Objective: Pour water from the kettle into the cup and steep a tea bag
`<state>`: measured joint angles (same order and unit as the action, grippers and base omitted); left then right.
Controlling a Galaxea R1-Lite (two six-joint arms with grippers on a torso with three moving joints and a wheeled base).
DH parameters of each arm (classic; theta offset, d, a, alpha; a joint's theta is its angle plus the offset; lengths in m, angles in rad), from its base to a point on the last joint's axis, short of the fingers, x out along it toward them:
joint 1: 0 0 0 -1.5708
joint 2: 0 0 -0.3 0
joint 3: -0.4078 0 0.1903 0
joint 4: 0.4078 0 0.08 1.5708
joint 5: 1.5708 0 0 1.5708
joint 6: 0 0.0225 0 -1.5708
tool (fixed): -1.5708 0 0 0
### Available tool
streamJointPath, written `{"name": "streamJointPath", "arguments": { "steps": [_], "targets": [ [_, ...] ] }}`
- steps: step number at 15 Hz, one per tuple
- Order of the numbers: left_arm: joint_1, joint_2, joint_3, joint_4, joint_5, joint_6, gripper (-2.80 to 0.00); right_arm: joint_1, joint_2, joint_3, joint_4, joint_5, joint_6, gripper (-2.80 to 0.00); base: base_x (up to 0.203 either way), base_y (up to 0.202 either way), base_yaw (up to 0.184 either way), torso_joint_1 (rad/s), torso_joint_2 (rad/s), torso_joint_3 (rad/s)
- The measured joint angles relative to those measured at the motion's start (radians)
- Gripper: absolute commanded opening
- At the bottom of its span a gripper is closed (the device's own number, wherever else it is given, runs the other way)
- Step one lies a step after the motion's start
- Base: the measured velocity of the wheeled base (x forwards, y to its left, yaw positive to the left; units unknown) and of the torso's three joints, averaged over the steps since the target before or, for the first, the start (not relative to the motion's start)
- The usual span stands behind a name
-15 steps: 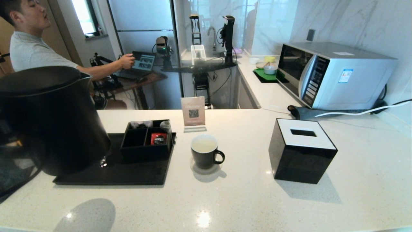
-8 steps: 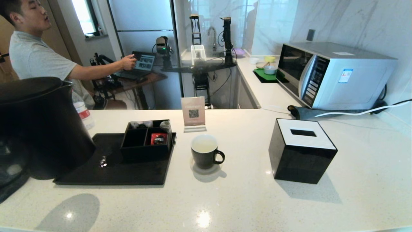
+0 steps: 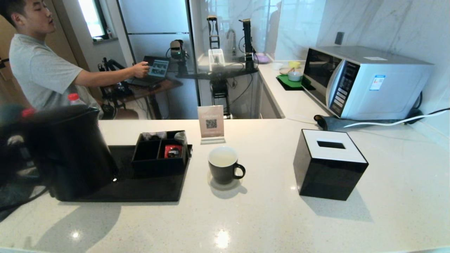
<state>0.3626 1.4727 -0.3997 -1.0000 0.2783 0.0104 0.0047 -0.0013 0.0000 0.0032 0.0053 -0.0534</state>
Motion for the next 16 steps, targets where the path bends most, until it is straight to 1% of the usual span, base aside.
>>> {"name": "streamJointPath", "arguments": {
  "steps": [3, 5, 8, 11, 15, 16],
  "targets": [
    [0.01, 0.144, -0.021, -0.125, -0.008, 0.001, -2.8, 0.0, 0.0, 0.0, 0.0, 0.0, 0.0, -2.8, 0.0, 0.0, 0.0, 0.0, 0.0, 0.0],
    [0.025, 0.236, -0.075, -0.192, -0.016, 0.002, -2.8, 0.0, 0.0, 0.0, 0.0, 0.0, 0.0, -2.8, 0.0, 0.0, 0.0, 0.0, 0.0, 0.0],
    [0.059, 0.364, -0.193, -0.224, -0.056, 0.006, -2.8, 0.0, 0.0, 0.0, 0.0, 0.0, 0.001, -2.8, 0.0, 0.0, 0.0, 0.0, 0.0, 0.0],
    [0.07, 0.47, -0.271, -0.286, -0.078, 0.011, -2.8, 0.0, 0.0, 0.0, 0.0, 0.001, 0.0, -2.8, 0.0, 0.0, 0.0, 0.0, 0.0, 0.0],
    [0.072, 0.583, -0.295, -0.383, -0.124, 0.014, -2.8, 0.0, 0.0, 0.0, 0.0, 0.0, 0.0, -2.8, 0.0, 0.0, 0.0, 0.0, 0.0, 0.0],
    [0.07, 0.604, -0.295, -0.407, -0.127, 0.014, -2.8, 0.0, 0.0, 0.0, 0.0, 0.0, 0.0, -2.8, 0.0, 0.0, 0.0, 0.0, 0.0, 0.0]
  ]
}}
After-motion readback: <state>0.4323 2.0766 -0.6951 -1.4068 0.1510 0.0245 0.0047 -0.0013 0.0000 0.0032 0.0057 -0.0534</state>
